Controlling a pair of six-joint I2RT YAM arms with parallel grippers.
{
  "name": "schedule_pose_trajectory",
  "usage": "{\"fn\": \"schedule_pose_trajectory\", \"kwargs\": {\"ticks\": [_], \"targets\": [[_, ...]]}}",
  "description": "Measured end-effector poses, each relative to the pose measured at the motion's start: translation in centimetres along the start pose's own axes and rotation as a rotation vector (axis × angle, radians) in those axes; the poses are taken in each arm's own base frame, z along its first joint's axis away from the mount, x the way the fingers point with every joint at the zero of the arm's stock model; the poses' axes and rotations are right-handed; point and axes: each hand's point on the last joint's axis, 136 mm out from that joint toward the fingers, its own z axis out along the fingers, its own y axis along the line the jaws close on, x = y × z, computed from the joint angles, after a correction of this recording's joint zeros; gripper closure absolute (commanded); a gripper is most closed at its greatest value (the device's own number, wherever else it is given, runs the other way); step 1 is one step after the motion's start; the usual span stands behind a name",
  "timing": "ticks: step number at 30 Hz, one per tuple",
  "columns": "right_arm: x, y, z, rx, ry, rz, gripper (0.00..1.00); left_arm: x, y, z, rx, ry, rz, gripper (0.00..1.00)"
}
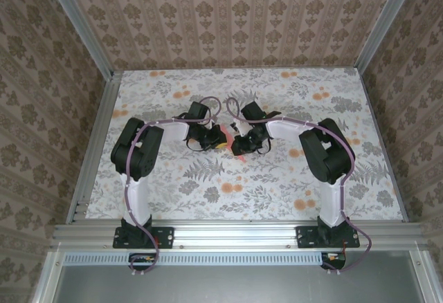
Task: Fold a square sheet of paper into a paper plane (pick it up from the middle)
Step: Fold the wing for the fifth time at the center of the table.
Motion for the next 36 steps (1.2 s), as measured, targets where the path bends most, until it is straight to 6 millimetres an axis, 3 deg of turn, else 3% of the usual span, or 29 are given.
{"fn": "schedule_pose_trajectory", "kwargs": {"ticks": [29, 36], "targets": [[1.3, -0.8, 0.3, -0.016, 0.014, 0.007, 0.84, 0.0, 0.1, 0.0, -0.002, 0.001, 0.001, 0.91], [2.2, -0.7, -1.3, 0.007, 0.009, 0.012, 0.78, 0.0, 0.1, 0.0, -0.002, 0.001, 0.001, 0.91]]}}
